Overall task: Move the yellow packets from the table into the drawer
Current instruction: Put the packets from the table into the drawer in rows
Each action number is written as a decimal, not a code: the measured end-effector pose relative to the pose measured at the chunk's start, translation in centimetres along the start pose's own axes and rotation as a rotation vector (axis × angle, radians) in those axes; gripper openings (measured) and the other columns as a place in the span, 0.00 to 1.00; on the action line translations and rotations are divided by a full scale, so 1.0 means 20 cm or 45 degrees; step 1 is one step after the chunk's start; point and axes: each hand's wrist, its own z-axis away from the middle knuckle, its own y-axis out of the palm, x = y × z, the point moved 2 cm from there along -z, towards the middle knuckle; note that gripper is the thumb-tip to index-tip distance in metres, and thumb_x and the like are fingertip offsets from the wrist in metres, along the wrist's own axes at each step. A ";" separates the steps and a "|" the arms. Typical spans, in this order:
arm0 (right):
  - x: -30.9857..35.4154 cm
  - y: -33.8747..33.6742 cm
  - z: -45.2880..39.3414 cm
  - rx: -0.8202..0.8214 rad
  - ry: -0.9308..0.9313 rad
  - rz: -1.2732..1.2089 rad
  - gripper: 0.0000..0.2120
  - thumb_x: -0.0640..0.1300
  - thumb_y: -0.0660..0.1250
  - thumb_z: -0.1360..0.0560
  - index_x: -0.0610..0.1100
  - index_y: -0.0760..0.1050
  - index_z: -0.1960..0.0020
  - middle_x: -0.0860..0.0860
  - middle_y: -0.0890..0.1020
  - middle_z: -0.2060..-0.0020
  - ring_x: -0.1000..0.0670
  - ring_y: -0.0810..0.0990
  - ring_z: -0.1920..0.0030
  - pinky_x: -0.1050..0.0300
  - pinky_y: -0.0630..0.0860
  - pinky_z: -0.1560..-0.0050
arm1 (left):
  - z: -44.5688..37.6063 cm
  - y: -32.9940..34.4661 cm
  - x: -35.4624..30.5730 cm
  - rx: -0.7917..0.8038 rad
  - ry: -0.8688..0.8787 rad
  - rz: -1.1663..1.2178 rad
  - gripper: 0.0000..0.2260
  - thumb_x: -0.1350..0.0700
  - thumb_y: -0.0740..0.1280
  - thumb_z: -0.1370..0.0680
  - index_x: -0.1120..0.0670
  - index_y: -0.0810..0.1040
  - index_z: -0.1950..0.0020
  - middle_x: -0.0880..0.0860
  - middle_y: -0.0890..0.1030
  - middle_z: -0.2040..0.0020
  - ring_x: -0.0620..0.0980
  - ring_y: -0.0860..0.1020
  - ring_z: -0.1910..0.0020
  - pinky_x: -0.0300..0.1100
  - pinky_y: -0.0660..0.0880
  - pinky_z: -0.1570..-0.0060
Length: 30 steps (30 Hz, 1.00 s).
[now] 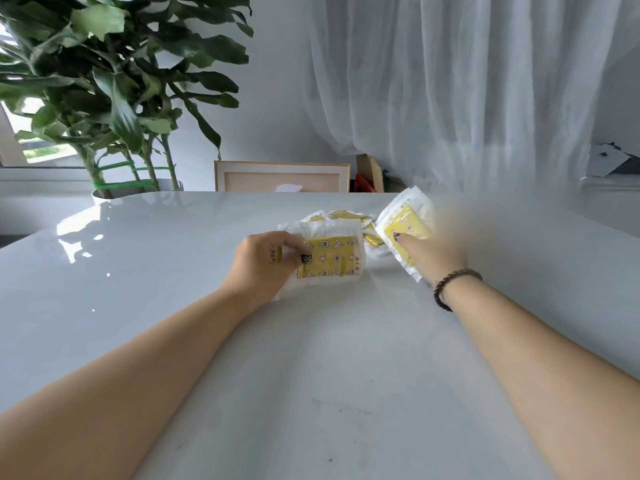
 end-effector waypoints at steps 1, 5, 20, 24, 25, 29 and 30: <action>0.03 0.02 0.04 0.012 -0.048 0.065 0.15 0.40 0.72 0.33 0.43 0.70 0.50 0.49 0.77 0.57 0.44 0.75 0.57 0.59 0.68 0.60 | 0.01 0.01 -0.01 0.035 0.023 -0.032 0.15 0.64 0.71 0.28 0.43 0.81 0.65 0.51 0.78 0.69 0.47 0.67 0.73 0.38 0.67 0.69; 0.14 0.17 0.19 0.171 -0.280 0.178 0.14 0.40 0.69 0.31 0.46 0.67 0.49 0.50 0.75 0.58 0.45 0.73 0.58 0.57 0.70 0.62 | 0.03 0.04 -0.01 0.170 0.070 -0.084 0.10 0.57 0.76 0.31 0.41 0.82 0.61 0.41 0.81 0.64 0.41 0.78 0.65 0.36 0.74 0.60; 0.07 0.10 0.11 0.775 -0.444 0.115 0.30 0.40 0.76 0.33 0.47 0.72 0.33 0.56 0.76 0.45 0.56 0.75 0.43 0.64 0.71 0.41 | -0.02 -0.05 0.01 -0.029 -0.012 -0.489 0.14 0.61 0.66 0.26 0.46 0.83 0.46 0.53 0.79 0.43 0.50 0.76 0.50 0.29 0.65 0.53; 0.11 0.13 0.15 0.883 -0.432 0.017 0.24 0.35 0.70 0.30 0.52 0.72 0.38 0.57 0.78 0.48 0.59 0.77 0.54 0.70 0.73 0.53 | 0.02 -0.03 -0.02 0.260 0.121 -0.417 0.20 0.52 0.68 0.33 0.44 0.80 0.41 0.50 0.78 0.40 0.48 0.75 0.40 0.29 0.66 0.46; 0.11 0.14 0.15 0.908 -0.423 -0.019 0.23 0.33 0.70 0.31 0.52 0.72 0.40 0.55 0.78 0.48 0.56 0.78 0.57 0.66 0.76 0.55 | 0.03 -0.03 -0.03 0.297 0.195 -0.349 0.18 0.50 0.69 0.33 0.41 0.81 0.43 0.48 0.79 0.42 0.46 0.75 0.41 0.29 0.67 0.46; 0.09 0.13 0.14 0.871 -0.411 -0.074 0.26 0.35 0.77 0.35 0.51 0.73 0.42 0.53 0.78 0.44 0.50 0.80 0.47 0.57 0.79 0.47 | 0.02 -0.02 -0.03 0.249 0.169 -0.341 0.09 0.47 0.75 0.30 0.37 0.80 0.53 0.47 0.81 0.51 0.46 0.76 0.51 0.23 0.67 0.59; 0.09 0.13 0.13 0.854 -0.390 -0.091 0.27 0.36 0.78 0.36 0.51 0.72 0.43 0.53 0.77 0.43 0.50 0.79 0.47 0.57 0.79 0.48 | 0.01 -0.02 -0.02 0.216 0.113 -0.361 0.09 0.47 0.75 0.30 0.41 0.81 0.51 0.47 0.81 0.51 0.46 0.76 0.51 0.25 0.68 0.60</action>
